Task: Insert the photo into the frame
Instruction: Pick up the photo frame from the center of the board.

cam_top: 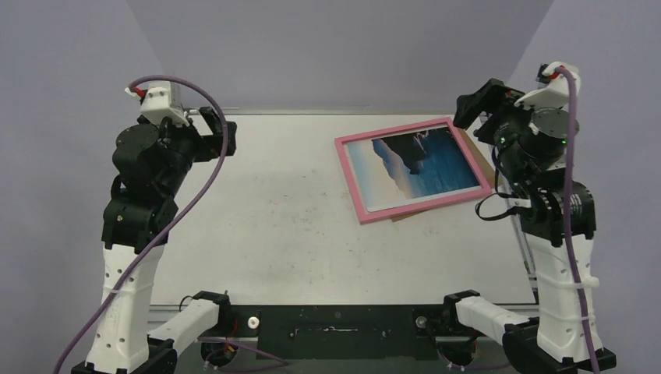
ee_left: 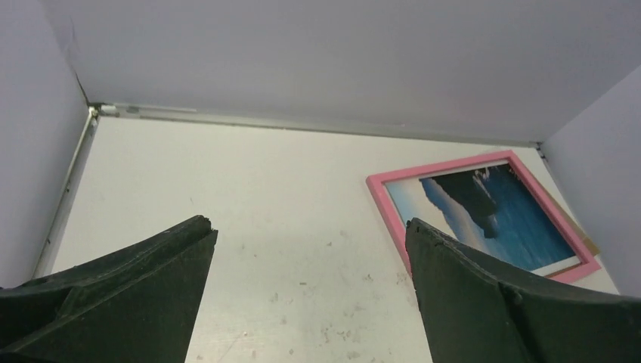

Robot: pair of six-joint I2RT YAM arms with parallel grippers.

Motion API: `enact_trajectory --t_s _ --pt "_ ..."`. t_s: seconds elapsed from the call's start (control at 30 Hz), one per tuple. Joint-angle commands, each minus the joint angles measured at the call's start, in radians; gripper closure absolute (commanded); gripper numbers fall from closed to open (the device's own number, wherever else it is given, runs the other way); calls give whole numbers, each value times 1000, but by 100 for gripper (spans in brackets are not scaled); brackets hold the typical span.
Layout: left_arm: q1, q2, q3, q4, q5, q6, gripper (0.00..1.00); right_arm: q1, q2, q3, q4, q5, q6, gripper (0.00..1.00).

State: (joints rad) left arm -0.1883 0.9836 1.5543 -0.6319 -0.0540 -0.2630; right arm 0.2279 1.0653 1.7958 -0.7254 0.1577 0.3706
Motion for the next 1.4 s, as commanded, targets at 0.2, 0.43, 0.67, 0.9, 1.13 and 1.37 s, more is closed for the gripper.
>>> enact_trajectory --t_s 0.2,0.43,0.67,0.9,1.13,1.37 --pt "-38 -19 -231 120 22 -3 3 -7 52 -207 -21 -5 39 21" --pt "-50 28 -394 107 101 -84 3 -3 208 -281 -142 -135 53 24" --pt "-50 92 -490 70 246 -155 3 72 328 -393 -160 -178 39 22" --pt "-42 106 -532 112 218 -202 3 261 585 -382 -101 -161 21 29" --pt "-34 138 -542 146 136 -272 3 332 852 -244 -35 -161 26 34" --pt "-28 183 -576 233 134 -308 3 338 1002 -140 -36 -169 3 44"
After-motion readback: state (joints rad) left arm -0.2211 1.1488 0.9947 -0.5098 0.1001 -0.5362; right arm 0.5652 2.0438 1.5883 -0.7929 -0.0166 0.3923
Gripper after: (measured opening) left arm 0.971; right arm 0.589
